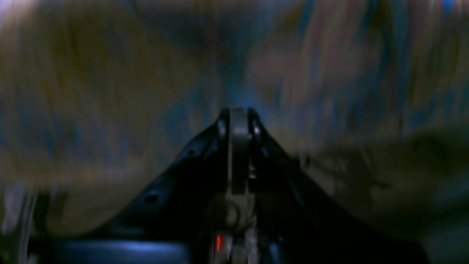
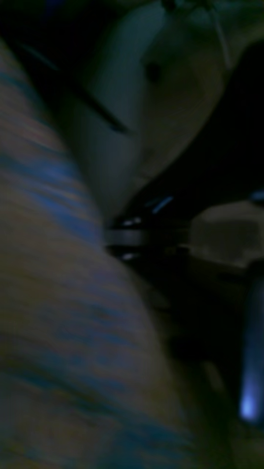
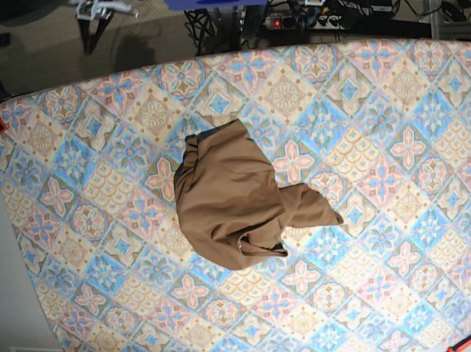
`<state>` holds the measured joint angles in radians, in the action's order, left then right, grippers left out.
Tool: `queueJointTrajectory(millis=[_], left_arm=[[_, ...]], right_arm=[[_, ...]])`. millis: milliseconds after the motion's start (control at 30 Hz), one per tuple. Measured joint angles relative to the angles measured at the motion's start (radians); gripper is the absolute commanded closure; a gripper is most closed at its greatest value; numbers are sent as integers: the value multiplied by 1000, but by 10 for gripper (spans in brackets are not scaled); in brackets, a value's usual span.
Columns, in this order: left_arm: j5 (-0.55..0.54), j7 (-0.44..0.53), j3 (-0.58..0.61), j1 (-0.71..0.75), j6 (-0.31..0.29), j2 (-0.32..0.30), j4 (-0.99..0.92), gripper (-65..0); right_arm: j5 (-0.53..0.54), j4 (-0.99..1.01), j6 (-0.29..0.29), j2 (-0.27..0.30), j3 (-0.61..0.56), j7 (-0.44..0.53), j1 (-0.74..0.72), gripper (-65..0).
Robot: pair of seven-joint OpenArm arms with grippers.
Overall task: Layout the t-shirt on the table in an organized manner, then fold the t-shirt properly
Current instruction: 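Lower the left gripper onto the crumpled brown t-shirt and grasp it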
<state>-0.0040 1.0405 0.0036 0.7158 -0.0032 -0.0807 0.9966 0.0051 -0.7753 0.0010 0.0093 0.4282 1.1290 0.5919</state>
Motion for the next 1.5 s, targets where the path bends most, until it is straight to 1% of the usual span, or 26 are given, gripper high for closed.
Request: queueJointTrajectory(millis=[100, 233, 367, 500, 633, 667, 733, 833, 900, 933, 1000, 1033, 1067, 1133, 1200, 1233, 1267, 1300, 1367, 1400, 1433, 1467, 1500], left_arm=[[0, 0, 0, 42, 0, 0, 85, -3], [0, -15, 0, 132, 0, 0, 201, -3], [0, -5, 0, 193, 3, 3, 376, -3], [-1, -2, 0, 257, 4, 3, 547, -3], [0, -29, 0, 266, 3, 3, 673, -3], [0, -73, 0, 262, 2, 3, 714, -3], [0, -193, 0, 259, 2, 3, 802, -3], [0, -389, -3, 246, 0, 2, 939, -3], [0, -510, -3, 194, 0, 2, 999, -3], [0, -561, -6, 161, 0, 3, 1020, -3], [7, -682, -34, 97, -10, 3, 1054, -3], [4, -734, -45, 72, 0, 3, 1062, -3], [4, -822, -59, 34, -1, 2, 1068, -3], [5, -972, -75, -59, 3, -2, 1063, -3], [6, -1096, -85, -172, -2, -2, 1064, -3], [4, -1157, -92, -224, -2, -2, 1066, -3], [5, -1236, -96, -273, -10, 0, 1068, -3], [5, -1312, -97, -315, -16, 0, 1068, -3], [8, -1480, -100, -402, -82, -1, 1065, -3], [8, -1550, -100, -447, -138, -2, 1064, -4], [6, -1612, -97, -491, -180, -2, 1064, -4], [6, -1677, -96, -538, -216, 0, 1063, -5], [2, -1736, -95, -589, -238, 4, 1057, -10]], right_arm=[[-10, -151, 3, -24, 3, -10, 66, 0], [-6, -288, -1, -43, 0, -11, 162, -1], [-9, -434, 3, -39, -4, -5, 178, -2], [-7, -527, 7, -50, -5, -9, 223, -3], [-6, -613, 7, -47, -5, -10, 219, -4], [-11, -638, 7, -45, -5, -19, 214, -4], [-13, -691, 7, -46, -5, -80, 215, -4], [-10, -809, 3, -48, -6, -238, 226, -4], [-7, -900, 5, -47, -13, -363, 222, -4], [-7, -943, 3, -43, -31, -414, 219, -4], [-12, -1033, 8, -43, -61, -558, 214, -4], [-9, -1064, 10, -45, -79, -613, 211, -4], [-9, -1089, 9, -47, -94, -684, 211, -4], [-9, -1105, 7, -48, -126, -813, 215, -5], [-9, -1102, 7, -44, -154, -939, 209, -5], [-10, -1101, 16, -45, -163, -968, 192, -5], [-10, -1100, 6, -48, -172, -1000, 159, -5], [-10, -1101, 12, -47, -172, -1023, 123, -5], [-10, -1110, 10, -41, -179, -1062, 55, -8], [-9, -1114, 8, -41, -179, -1073, 44, -20], [-6, -1114, 7, -43, -179, -1089, 45, -36], [-9, -1112, 7, -44, -178, -1125, 49, -57], [-10, -1107, 8, -44, -176, -1150, 54, -88]])
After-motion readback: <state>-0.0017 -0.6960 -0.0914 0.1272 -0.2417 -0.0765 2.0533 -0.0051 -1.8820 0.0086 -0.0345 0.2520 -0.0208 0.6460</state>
